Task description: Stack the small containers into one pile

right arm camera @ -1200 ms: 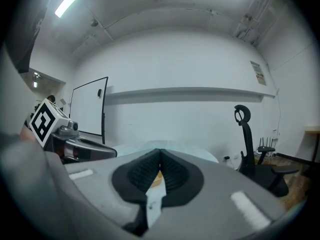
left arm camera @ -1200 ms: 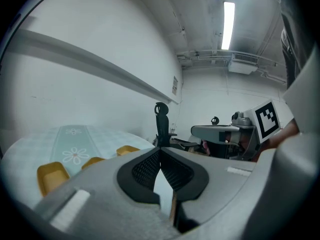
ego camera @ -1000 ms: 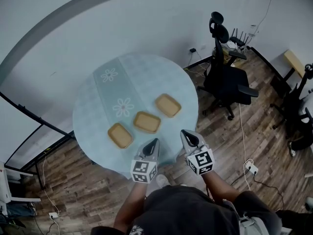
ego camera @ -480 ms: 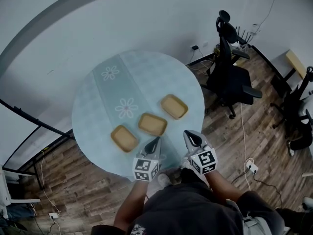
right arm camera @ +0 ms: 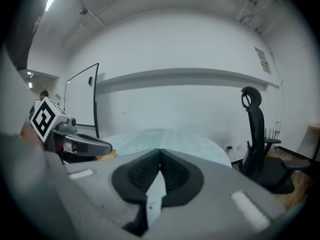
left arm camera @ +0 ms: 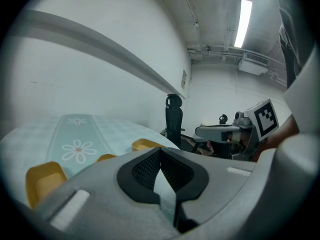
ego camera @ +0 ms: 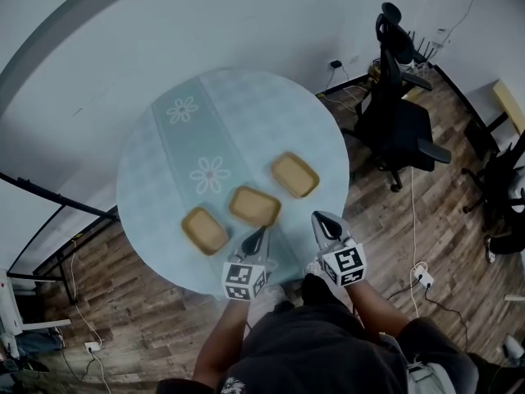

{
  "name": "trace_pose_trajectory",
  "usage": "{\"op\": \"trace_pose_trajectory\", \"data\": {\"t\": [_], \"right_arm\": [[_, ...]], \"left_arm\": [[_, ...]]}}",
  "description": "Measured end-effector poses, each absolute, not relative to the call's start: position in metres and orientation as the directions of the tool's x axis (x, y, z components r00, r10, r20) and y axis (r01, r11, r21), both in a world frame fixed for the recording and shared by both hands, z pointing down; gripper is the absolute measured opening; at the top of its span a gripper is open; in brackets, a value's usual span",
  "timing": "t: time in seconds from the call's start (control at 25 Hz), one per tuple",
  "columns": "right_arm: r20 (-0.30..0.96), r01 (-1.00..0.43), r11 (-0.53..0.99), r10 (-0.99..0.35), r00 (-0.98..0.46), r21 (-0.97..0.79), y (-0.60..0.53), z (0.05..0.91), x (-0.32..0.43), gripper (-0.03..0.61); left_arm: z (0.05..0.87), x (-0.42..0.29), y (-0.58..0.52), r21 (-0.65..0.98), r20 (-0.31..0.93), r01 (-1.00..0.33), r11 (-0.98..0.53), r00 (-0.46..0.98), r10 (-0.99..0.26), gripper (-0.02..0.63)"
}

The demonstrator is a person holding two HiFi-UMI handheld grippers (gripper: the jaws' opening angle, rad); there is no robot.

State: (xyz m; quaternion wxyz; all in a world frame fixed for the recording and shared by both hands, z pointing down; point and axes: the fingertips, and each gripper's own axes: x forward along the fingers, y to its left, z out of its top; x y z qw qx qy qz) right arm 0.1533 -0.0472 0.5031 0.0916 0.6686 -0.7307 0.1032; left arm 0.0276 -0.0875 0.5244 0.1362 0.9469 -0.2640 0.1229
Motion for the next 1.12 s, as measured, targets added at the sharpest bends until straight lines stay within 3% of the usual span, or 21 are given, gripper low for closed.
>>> {"op": "trace_pose_trajectory", "data": {"t": [0.32,0.6,0.72,0.96,1.12], "right_arm": [[0.218,-0.988,0.128,-0.965,-0.146,-0.091,-0.072,0.523,0.163,0.022],[0.277,-0.981,0.146,-0.944,-0.178,-0.130,-0.092,0.560,0.181,0.346],[0.324,-0.978,0.173,-0.924,-0.201,-0.115,-0.103,0.580,0.185,0.444],[0.443,-0.981,0.181,-0.876,-0.191,-0.065,-0.122,0.624,0.202,0.506],[0.526,-0.979,0.203,-0.829,-0.189,-0.033,-0.139,0.651,0.206,0.511]], "left_arm": [[0.548,0.029,-0.115,0.210,0.346,-0.611,-0.764,0.777,-0.526,0.005],[0.563,0.047,-0.128,0.209,0.376,-0.628,-0.749,0.759,-0.532,0.005],[0.570,0.055,-0.131,0.213,0.387,-0.633,-0.744,0.754,-0.531,0.005],[0.583,0.066,-0.132,0.218,0.414,-0.648,-0.730,0.739,-0.532,0.005],[0.589,0.061,-0.136,0.211,0.438,-0.663,-0.718,0.721,-0.536,0.005]]}}
